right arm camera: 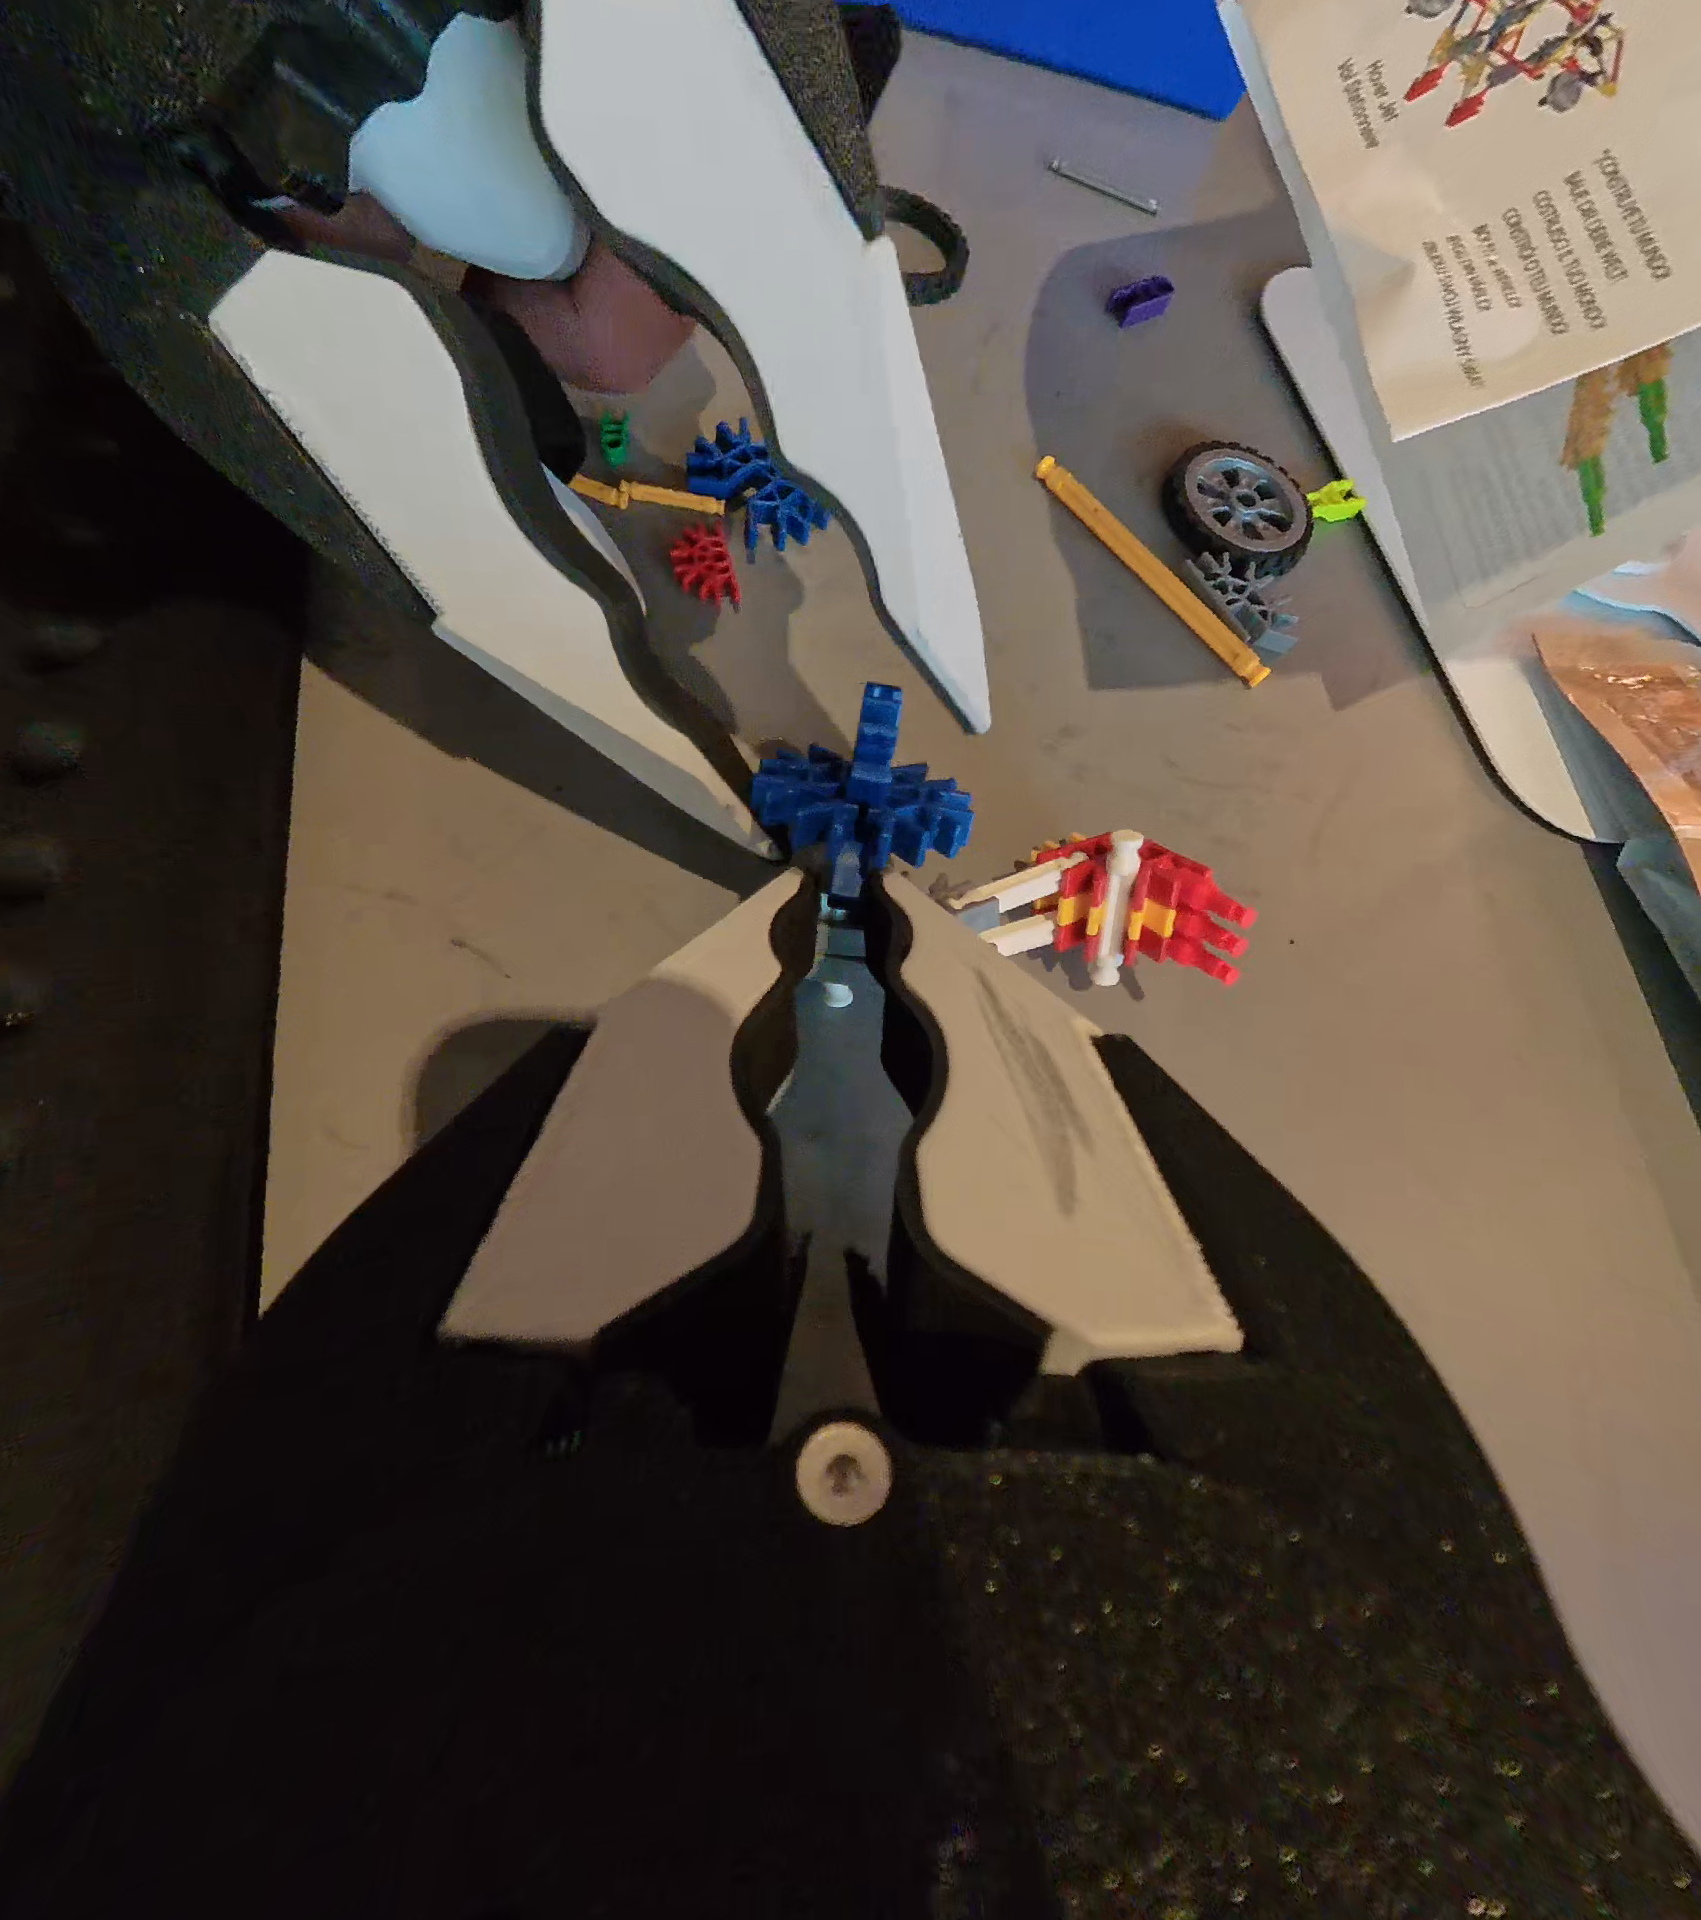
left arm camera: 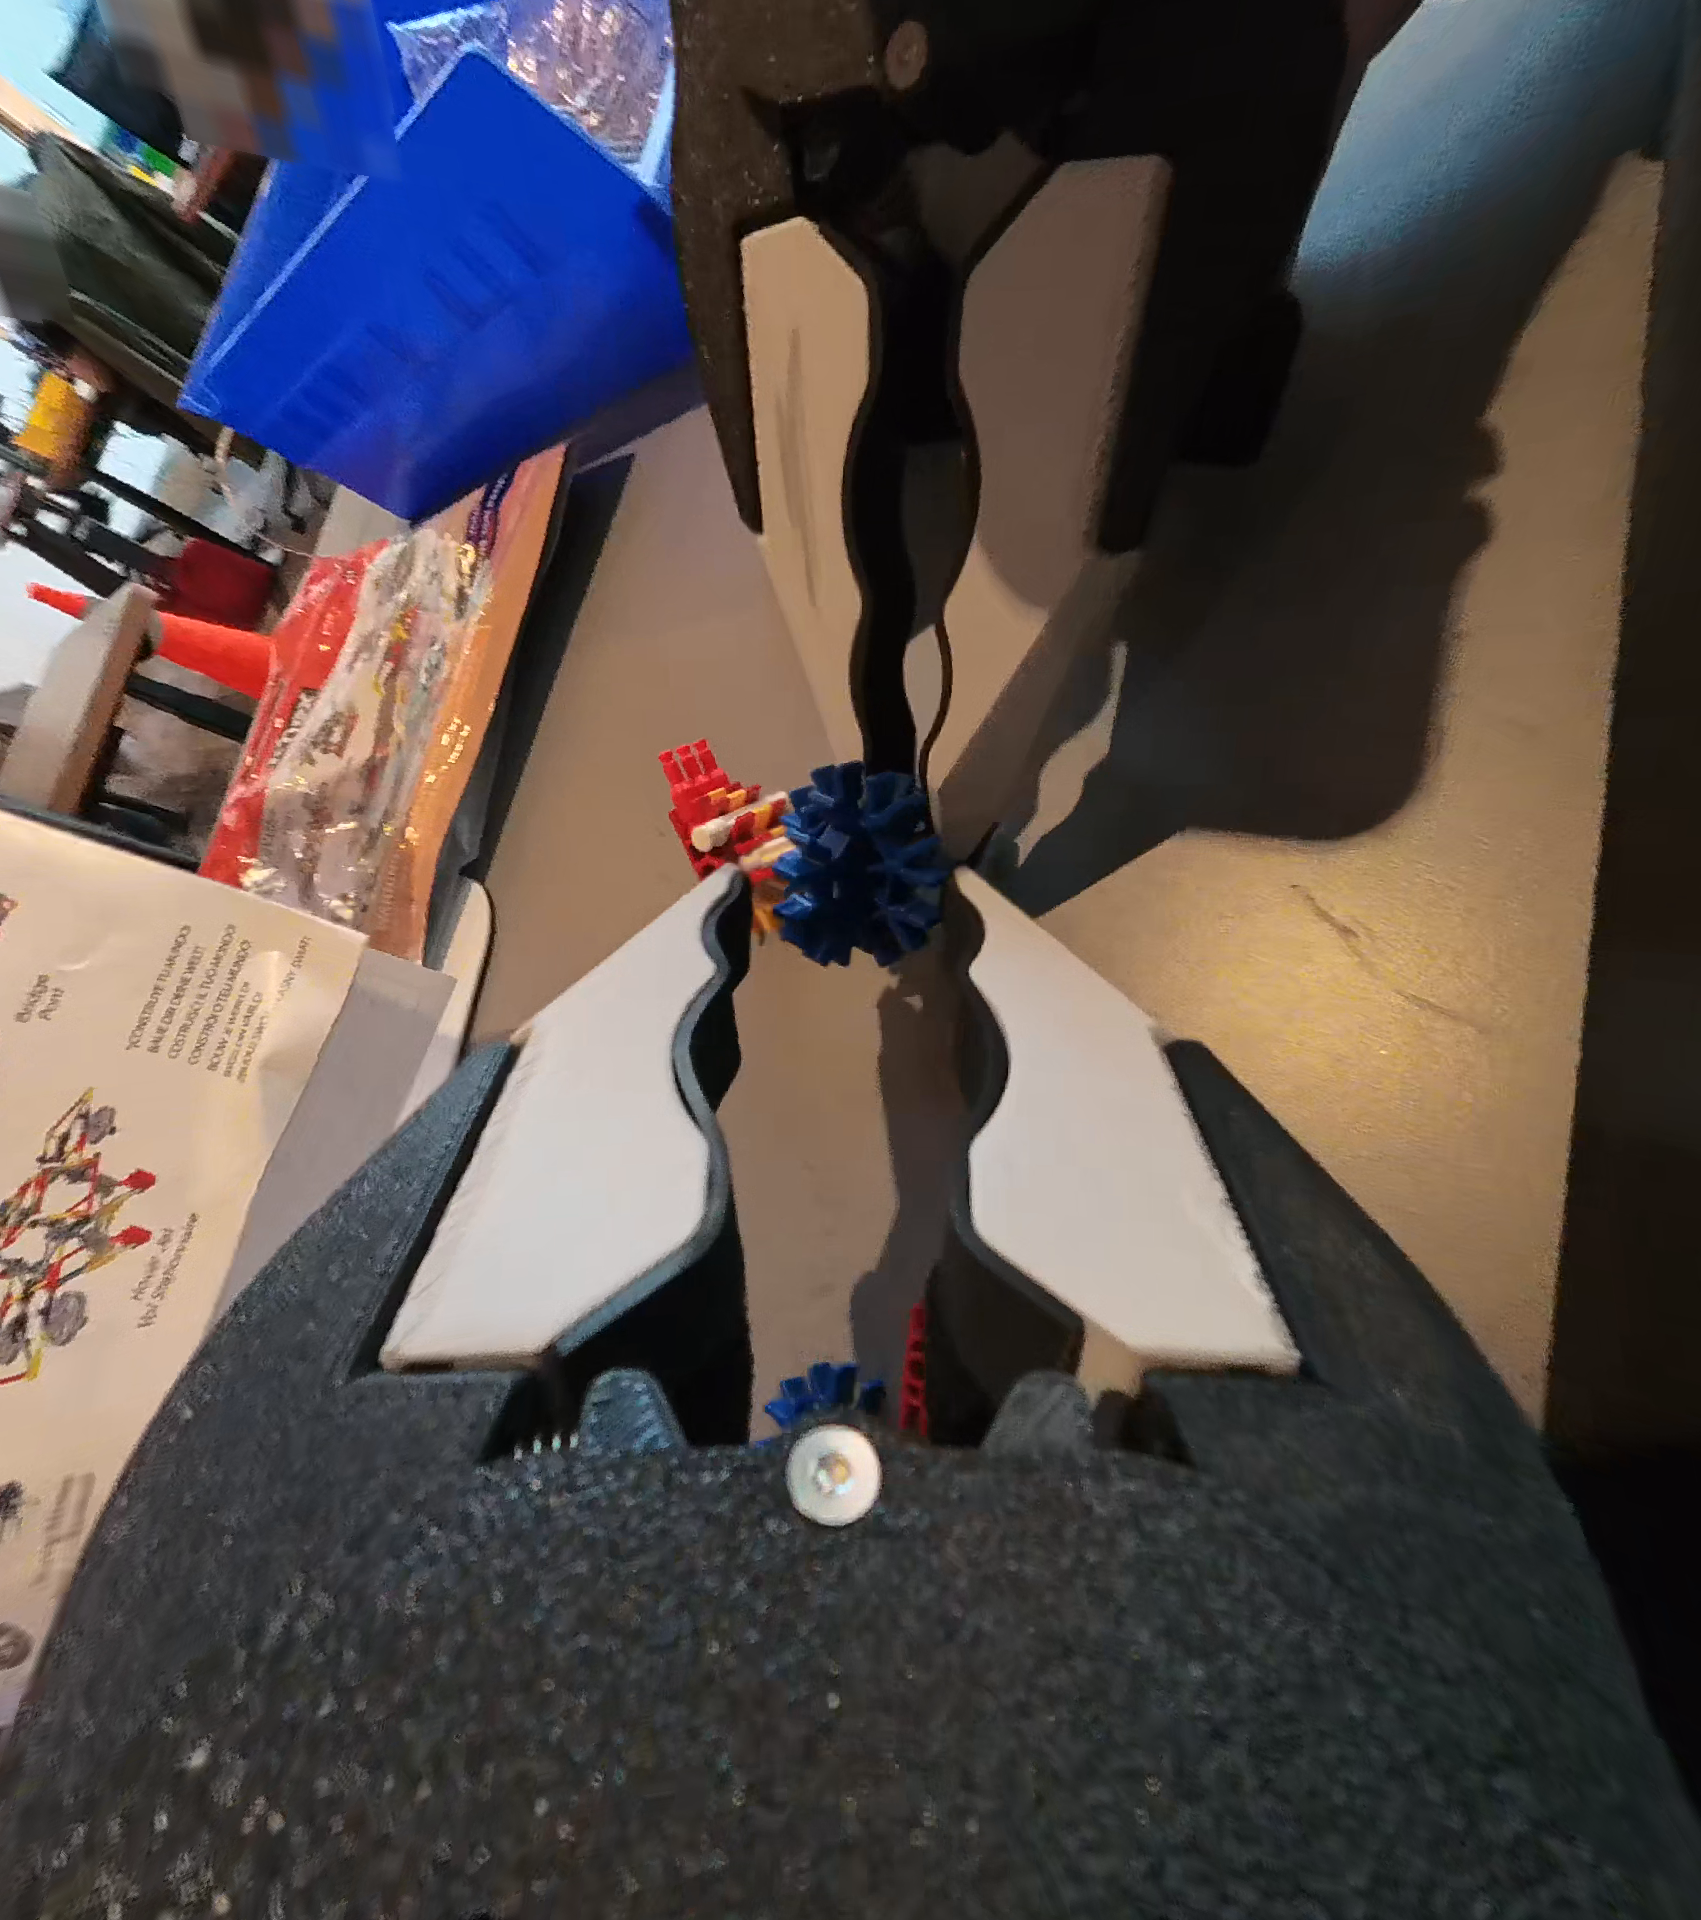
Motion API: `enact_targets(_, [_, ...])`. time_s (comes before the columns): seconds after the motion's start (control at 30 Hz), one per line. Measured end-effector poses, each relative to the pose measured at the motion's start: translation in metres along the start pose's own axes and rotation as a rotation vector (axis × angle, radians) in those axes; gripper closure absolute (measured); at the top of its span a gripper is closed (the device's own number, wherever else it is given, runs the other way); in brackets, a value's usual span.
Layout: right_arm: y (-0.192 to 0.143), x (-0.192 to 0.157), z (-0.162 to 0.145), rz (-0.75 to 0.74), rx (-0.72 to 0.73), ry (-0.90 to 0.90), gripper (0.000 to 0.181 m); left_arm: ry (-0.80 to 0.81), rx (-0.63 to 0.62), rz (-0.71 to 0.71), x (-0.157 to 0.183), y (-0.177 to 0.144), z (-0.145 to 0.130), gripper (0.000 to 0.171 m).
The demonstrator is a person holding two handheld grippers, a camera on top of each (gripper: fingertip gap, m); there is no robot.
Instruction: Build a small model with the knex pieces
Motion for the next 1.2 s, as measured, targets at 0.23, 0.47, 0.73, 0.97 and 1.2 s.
enact_targets(0.23, [0.001, 0.006, 0.0, -0.022, 0.003, 0.048, 0.175, 0.042, -0.005, 0.081, -0.001, 0.004, 0.0, 0.141])
enact_targets(0.47, [-0.005, 0.017, 0.006, -0.052, 0.068, 0.126, 0.176, 0.057, -0.015, 0.2, -0.013, 0.005, 0.007, 0.141])
enact_targets(0.73, [-0.02, 0.026, 0.019, -0.033, 0.206, 0.224, 0.175, -0.03, 0.073, 0.293, -0.032, -0.005, 0.017, 0.137])
enact_targets(0.97, [-0.035, 0.03, 0.032, -0.003, 0.341, 0.274, 0.175, -0.205, 0.181, 0.305, -0.047, -0.012, 0.026, 0.133])
enact_targets(1.2, [-0.044, 0.029, 0.04, 0.007, 0.41, 0.26, 0.174, -0.406, 0.336, 0.16, -0.05, -0.015, 0.031, 0.144])
Point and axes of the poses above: each gripper's, where its closed fingertips meet, y out along the fingers, z out of its top, x = y × z across the jaws, the point moved 4 cm from there along -y, back along the fingers, and after that the axes turned 2 degrees about y, right-handed, at the moved point
